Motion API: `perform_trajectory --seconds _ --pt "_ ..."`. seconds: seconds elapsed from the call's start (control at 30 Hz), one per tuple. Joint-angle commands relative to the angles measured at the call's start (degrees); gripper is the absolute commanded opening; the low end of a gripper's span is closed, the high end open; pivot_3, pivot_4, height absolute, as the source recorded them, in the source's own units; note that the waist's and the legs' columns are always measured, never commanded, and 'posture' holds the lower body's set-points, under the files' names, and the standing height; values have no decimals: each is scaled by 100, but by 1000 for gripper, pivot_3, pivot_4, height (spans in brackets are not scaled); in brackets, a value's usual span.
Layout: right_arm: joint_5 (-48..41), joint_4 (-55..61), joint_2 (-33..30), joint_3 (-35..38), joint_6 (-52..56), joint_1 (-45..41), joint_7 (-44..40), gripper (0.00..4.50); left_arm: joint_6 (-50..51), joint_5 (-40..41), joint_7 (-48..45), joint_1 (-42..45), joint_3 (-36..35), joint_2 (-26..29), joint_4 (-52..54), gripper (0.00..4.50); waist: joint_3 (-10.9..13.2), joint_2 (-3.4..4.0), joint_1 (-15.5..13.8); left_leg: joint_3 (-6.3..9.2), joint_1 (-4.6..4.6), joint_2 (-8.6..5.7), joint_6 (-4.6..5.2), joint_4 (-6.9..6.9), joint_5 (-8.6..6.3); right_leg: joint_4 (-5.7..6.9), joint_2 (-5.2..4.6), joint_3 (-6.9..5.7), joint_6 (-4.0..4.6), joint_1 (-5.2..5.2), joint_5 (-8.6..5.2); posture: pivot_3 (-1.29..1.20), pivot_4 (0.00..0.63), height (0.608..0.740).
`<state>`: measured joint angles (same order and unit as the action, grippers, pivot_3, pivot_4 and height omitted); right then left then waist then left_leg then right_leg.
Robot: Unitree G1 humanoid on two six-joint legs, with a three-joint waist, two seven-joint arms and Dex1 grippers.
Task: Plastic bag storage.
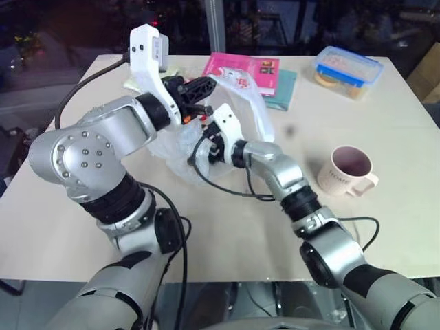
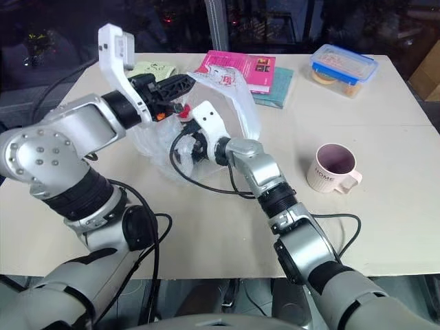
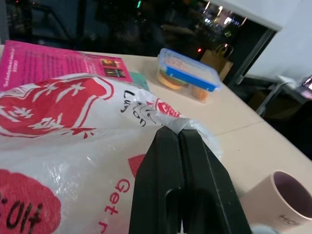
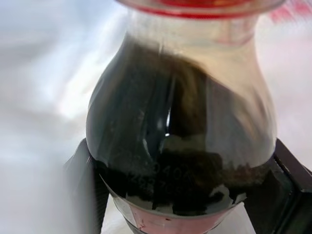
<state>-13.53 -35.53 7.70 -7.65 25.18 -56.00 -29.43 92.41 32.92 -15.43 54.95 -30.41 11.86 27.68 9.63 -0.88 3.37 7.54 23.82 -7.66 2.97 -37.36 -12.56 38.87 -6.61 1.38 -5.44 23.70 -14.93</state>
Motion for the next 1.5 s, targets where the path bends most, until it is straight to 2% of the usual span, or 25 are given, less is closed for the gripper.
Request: perform_trajectory --seconds 0.03,0.13,0.23,0.27,0.3,0.4,0.6,0.73,0.87,1.0,1.1,1.13,1.2,1.23,1.3,1.43,1.5 --pt "-475 -714 522 801 -308 -791 526 3039 9 317 236 -107 -66 -66 331 0 0 0 3 2 1 4 -5 0 3 -1 6 -1 7 1 5 0 150 740" --pt "-586 -1750 535 1269 -749 -1363 795 3039 9 436 457 -336 -47 -124 469 0 0 1 49 1 0 19 -13 7 7 0 22 4 15 7 9 0 150 740" --pt "-465 -2393 527 1278 -890 -1625 415 3039 9 469 617 -448 -22 -239 529 0 0 0 82 -4 0 26 -15 17 7 -2 31 17 17 9 9 0 150 740" --pt "-418 -2518 525 1257 -917 -1656 294 4111 9 431 652 -469 -24 -268 529 0 0 0 84 -4 0 27 -16 17 6 -3 35 20 17 10 9 0 150 740" --pt "-343 -2566 500 1185 -950 -1654 155 4436 9 366 684 -477 -29 -297 529 0 0 0 82 -3 0 28 -17 17 5 -5 36 21 17 10 9 0 150 740" --pt "-300 -2308 374 1064 -805 -1536 -190 4436 -54 239 764 -510 -71 -369 472 0 0 0 74 -4 0 28 -17 16 5 -5 37 22 17 10 9 0 150 740" --pt "-406 -44 -142 712 288 -593 -553 4436 -479 75 870 -644 -87 -374 203 0 0 0 41 -1 1 29 -18 10 5 -2 39 20 18 9 9 0 150 740" --pt "-964 3339 -1046 603 1987 763 -479 4436 -1009 -109 842 -811 104 -217 -150 0 0 0 -134 9 4 28 -19 6 4 -7 38 15 17 9 10 0 150 740" --pt "-1295 5447 -1695 832 2950 1509 3 4436 -1536 -178 657 -914 354 32 -590 0 0 0 -133 4 7 27 -19 6 4 -6 37 18 17 9 10 0 150 740" --pt "-1516 7291 -2715 1162 3444 2372 27 4436 -1869 -78 436 -837 523 193 -932 0 -1 2 -208 6 3 32 -22 11 4 -4 40 15 17 7 10 0 150 740" --pt "-1492 8871 -3960 2054 3956 3443 59 4436 -2157 -83 210 -748 799 390 -1330 0 -1 1 -328 10 12 23 -19 9 3 -18 30 8 17 8 10 0 150 740" --pt "-1490 9151 -4252 2212 4022 3662 52 4436 -2256 -97 158 -735 885 448 -1425 0 0 1 -353 8 13 21 -16 8 1 -22 28 9 16 8 10 0 150 740" --pt "-1753 9427 -4365 2491 4184 3868 89 4436 -2380 -63 97 -712 995 487 -1544 0 -1 -3 -335 3 14 20 -14 9 0 -23 26 11 15 5 11 0 150 740" --pt "-2160 9493 -4129 2715 4333 3869 134 4436 -2474 -91 49 -686 1136 484 -1607 0 -2 -4 -321 -1 11 28 -15 9 0 -23 32 13 15 5 11 0 150 740" --pt "-2473 9426 -3801 2703 4409 3787 251 4436 -2631 -74 -152 -656 1491 440 -1645 0 -4 -9 -322 1 4 35 -16 10 0 -14 34 11 15 0 11 0 150 740" --pt "-1856 8452 -3666 1594 3980 3606 613 4436 -2982 -65 -636 -747 2215 544 -1425 0 -4 -8 -312 -6 1 33 -17 4 3 -12 33 17 21 -3 21 0 150 740" --pt "-1999 8238 -3565 1530 3873 3604 538 4436 -3018 42 -796 -782 2261 608 -1347 0 -3 -8 -303 -10 1 33 -17 4 3 -14 33 20 20 -2 22 0 150 740"
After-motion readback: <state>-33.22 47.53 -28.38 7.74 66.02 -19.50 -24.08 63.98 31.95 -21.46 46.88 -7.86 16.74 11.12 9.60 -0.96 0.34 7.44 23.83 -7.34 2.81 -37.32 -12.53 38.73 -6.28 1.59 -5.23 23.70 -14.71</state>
